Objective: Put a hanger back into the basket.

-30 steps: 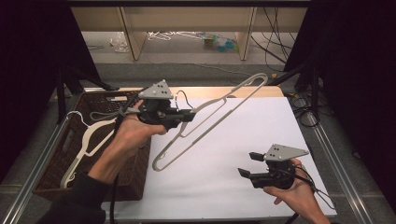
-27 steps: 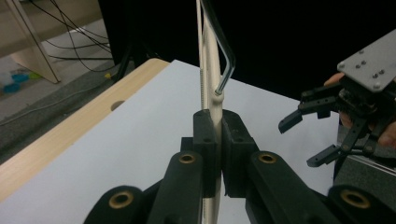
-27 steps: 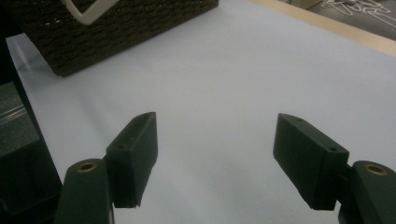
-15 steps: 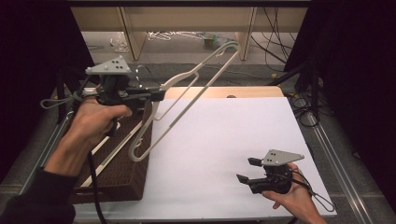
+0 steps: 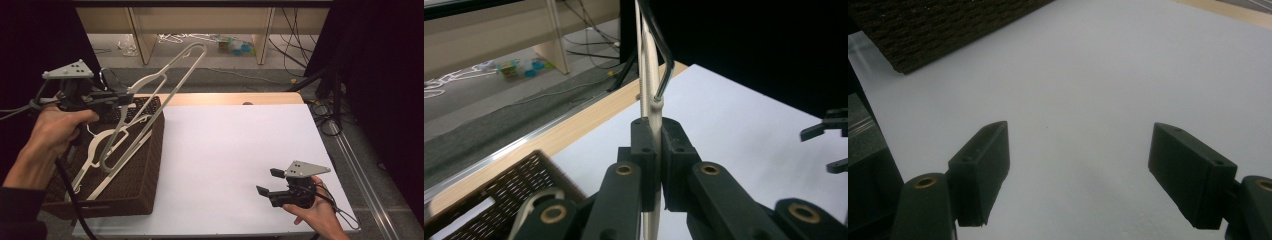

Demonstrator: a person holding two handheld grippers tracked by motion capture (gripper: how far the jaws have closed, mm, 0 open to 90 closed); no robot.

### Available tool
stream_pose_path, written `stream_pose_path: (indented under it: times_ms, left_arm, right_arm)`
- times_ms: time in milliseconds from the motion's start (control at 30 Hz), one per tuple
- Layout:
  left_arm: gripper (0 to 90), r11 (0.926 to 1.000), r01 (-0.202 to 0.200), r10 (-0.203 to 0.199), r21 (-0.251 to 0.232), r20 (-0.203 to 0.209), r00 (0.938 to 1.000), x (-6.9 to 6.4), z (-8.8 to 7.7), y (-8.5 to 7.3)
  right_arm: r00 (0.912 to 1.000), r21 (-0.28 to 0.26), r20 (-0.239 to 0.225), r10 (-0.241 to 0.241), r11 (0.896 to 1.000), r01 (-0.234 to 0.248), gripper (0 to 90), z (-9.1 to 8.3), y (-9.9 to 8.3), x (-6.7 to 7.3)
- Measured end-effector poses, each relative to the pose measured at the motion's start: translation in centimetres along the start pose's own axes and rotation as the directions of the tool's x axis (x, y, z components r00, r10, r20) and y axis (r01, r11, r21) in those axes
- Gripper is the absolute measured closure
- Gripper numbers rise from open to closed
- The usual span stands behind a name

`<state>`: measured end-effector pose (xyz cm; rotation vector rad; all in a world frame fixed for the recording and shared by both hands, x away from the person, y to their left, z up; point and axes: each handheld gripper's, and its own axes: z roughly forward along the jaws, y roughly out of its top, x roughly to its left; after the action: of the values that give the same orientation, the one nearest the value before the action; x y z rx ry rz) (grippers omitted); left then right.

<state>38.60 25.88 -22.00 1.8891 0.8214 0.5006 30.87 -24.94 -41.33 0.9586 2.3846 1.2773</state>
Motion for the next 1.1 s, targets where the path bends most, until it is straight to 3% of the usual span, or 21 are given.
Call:
stream_pose_path:
  times_ms: [167,200,233,500,567,600,633,667,867,1100]
  left_arm:
    - [85.6,0.9993,-0.006,0.008,0.036,-0.039,0.9992,1.4,-0.9,-1.3]
    - [85.6,0.9986,0.011,-0.008,0.051,-0.049,0.9988,1.4,-1.0,-1.6]
    - [85.6,0.9988,-0.015,0.017,0.046,-0.05,0.9986,1.9,-1.0,-1.9]
    - [85.6,0.994,-0.009,0.018,0.109,-0.084,0.9963,4.1,-1.6,-5.4]
    - [85.6,0.9937,0.02,-0.009,0.111,-0.094,0.9955,4.4,-1.7,-6.2]
    - [85.6,0.9937,0.014,-0.004,0.112,-0.096,0.9954,4.6,-1.7,-6.5]
    - [85.6,0.9921,-0.002,0.014,0.126,-0.096,0.9953,5.0,-1.8,-6.8]
    - [85.6,0.9911,0.018,-0.005,0.132,-0.101,0.9949,5.1,-1.9,-7.2]
    - [85.6,0.981,0.014,0.009,0.194,-0.118,0.9929,6.4,-2.1,-9.0]
    - [85.6,0.9746,0.034,-0.005,0.221,-0.13,0.9915,7.1,-1.9,-10.8]
  right_arm:
    - [0.9999,-0.002,-0.009,-0.01,1.0,0.01,24.6,0.0,-0.1,0.1]
    - [0.9999,-0.002,-0.014,-0.007,1.0,0.007,24.6,0.0,-0.1,0.1]
    - [0.9999,0.0,-0.013,-0.004,1.0,0.004,24.6,0.0,-0.1,0.1]
    - [1.0,0.002,-0.006,-0.003,1.0,0.003,24.8,-0.1,-0.3,0.0]
    - [1.0,0.003,-0.004,-0.001,1.0,0.001,24.8,-0.1,-0.3,0.0]
    - [1.0,0.007,-0.004,0.002,1.0,-0.002,24.8,-0.1,-0.3,0.0]
    - [1.0,0.007,-0.004,0.002,1.0,-0.002,24.9,-0.1,-0.3,0.0]
    - [1.0,0.007,-0.004,0.002,1.0,-0.002,24.9,-0.1,-0.3,0.0]
    - [1.0,0.007,0.0,-0.005,1.0,0.005,25.0,-0.1,-0.3,-0.1]
    - [1.0,0.009,-0.004,-0.005,1.0,0.006,25.0,-0.1,-0.4,-0.1]
